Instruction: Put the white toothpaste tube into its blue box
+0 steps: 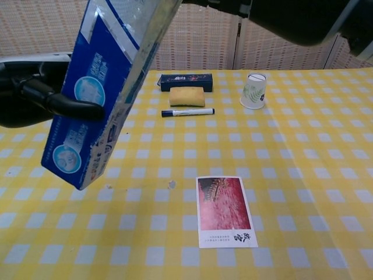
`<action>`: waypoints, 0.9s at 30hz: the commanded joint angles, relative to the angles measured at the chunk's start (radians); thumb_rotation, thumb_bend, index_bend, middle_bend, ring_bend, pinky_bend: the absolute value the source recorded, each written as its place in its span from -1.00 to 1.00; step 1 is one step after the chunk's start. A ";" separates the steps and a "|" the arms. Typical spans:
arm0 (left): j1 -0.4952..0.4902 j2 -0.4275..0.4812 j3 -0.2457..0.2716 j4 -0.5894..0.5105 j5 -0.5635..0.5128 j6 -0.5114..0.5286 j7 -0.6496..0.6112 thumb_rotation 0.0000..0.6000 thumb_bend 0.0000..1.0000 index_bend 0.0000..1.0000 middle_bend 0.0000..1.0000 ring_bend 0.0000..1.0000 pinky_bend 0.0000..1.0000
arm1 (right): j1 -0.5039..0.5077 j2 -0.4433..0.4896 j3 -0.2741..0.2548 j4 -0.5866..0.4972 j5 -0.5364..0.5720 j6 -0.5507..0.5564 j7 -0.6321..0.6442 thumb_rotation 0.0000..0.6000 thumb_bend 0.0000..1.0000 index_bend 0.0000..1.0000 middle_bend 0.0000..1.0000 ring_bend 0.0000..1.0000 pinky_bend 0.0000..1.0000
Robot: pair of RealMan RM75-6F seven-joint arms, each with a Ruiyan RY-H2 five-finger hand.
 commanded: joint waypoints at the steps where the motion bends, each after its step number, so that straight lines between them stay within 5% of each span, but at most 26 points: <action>1: 0.001 0.003 -0.001 0.001 -0.003 0.005 -0.001 1.00 -0.61 0.29 0.30 0.18 0.09 | -0.007 0.008 -0.002 -0.006 -0.001 0.015 0.011 1.00 -0.16 -1.00 -0.85 -0.64 -0.67; 17: 0.003 -0.009 0.007 0.032 0.000 0.028 -0.014 1.00 -0.61 0.29 0.30 0.18 0.09 | -0.028 0.070 -0.038 -0.036 -0.056 0.065 0.005 1.00 -0.19 -1.00 -0.91 -0.70 -0.68; 27: -0.001 -0.011 0.001 0.029 -0.026 0.016 0.014 1.00 -0.61 0.29 0.30 0.18 0.09 | -0.011 0.083 -0.083 -0.056 -0.083 0.006 -0.072 1.00 -0.19 -1.00 -0.94 -0.75 -0.75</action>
